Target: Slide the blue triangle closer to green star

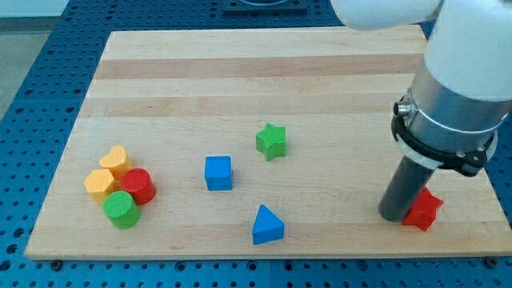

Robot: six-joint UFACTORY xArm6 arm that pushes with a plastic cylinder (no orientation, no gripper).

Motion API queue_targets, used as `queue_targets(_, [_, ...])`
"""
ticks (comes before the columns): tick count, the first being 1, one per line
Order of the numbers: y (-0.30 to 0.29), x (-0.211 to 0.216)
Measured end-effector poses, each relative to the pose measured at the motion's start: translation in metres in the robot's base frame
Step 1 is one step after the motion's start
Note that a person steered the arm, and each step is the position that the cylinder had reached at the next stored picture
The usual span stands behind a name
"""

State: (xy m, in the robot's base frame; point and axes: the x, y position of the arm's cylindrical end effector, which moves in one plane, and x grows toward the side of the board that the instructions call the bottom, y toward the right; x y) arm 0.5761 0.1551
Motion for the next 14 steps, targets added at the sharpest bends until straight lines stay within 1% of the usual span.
queue_targets(1, [-0.02,-0.002])
queue_targets(2, [-0.066,-0.005])
queue_targets(3, [-0.079,0.0])
queue_targets(4, [-0.096,0.028])
queue_targets(5, [-0.108,0.041])
queue_targets(6, [-0.111,0.041])
queue_targets(8, [-0.185,0.041])
queue_targets(11, [-0.186,0.036])
queue_targets(14, [-0.155,-0.019])
